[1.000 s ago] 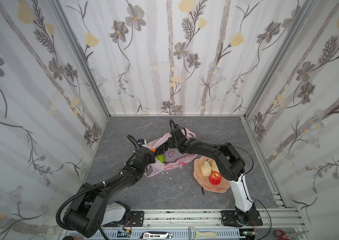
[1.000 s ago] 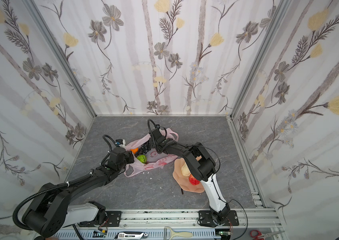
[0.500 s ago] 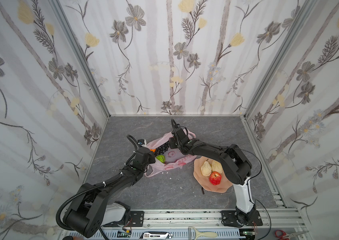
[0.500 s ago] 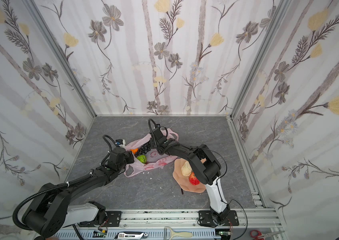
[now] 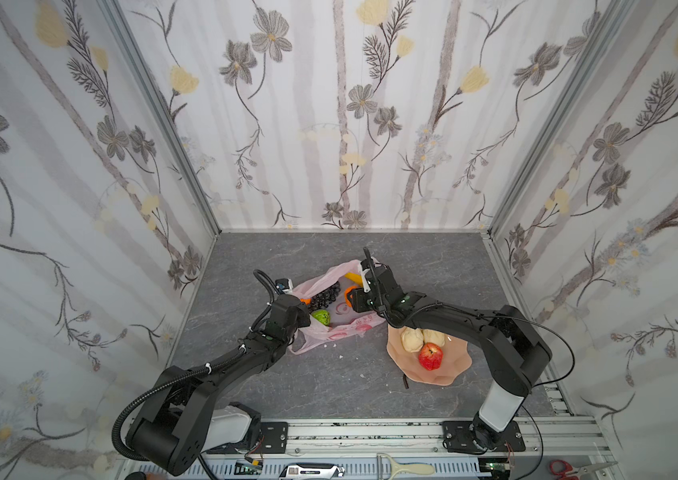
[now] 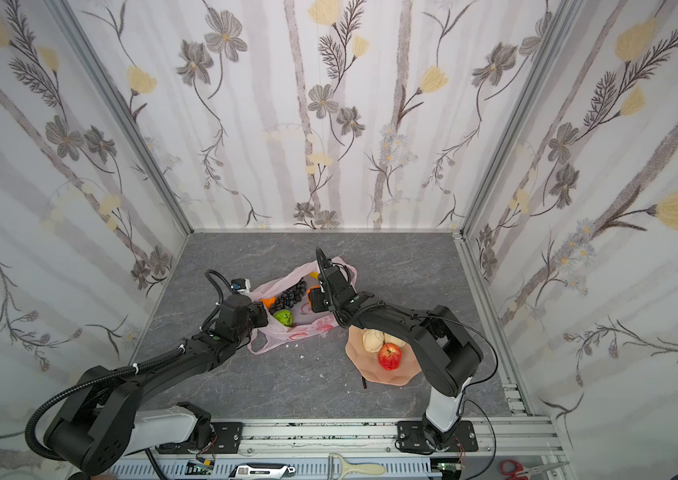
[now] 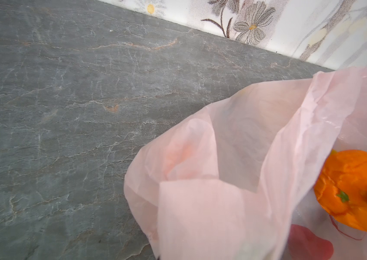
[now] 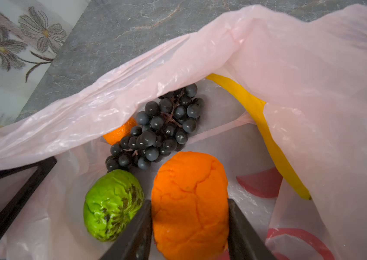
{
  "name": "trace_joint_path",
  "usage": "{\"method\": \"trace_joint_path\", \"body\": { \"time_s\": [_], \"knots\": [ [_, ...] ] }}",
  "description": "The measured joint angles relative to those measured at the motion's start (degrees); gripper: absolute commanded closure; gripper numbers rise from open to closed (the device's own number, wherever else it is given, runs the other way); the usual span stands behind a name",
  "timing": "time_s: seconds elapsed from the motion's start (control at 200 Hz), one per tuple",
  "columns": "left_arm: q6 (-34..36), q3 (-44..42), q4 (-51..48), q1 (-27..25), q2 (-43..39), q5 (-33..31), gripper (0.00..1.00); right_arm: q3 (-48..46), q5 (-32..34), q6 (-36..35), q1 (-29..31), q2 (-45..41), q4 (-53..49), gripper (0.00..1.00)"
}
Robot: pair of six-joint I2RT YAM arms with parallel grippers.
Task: Take the fake fruits out of the plastic bag
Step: 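Grasp the orange with the right gripper and lift it out, then carry the orange over the peach bowl with the right gripper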
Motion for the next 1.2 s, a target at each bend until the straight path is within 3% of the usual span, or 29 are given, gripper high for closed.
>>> {"method": "trace_joint_path", "body": {
  "time_s": [0.275,0.664,0.929,1.199],
  "knots": [
    [0.0,0.0,0.0,0.0,0.0,0.0,0.89,-11.5,-6.0,3.6,-4.0,-13.8,0.6,0.51],
    [-0.1,0.0,0.0,0.0,0.0,0.5,0.89,-29.7,-12.6,10.0,-13.9,-39.6,-1.2,0.5],
    [-0.3,0.0,0.0,0.0,0.0,0.7,0.89,-32.8,-15.0,11.0,-23.6,-55.7,-13.1,0.49],
    [-0.4,0.0,0.0,0.0,0.0,1.1,0.9,-31.7,-15.6,11.5,-32.1,-64.3,-28.9,0.49]
  ]
}}
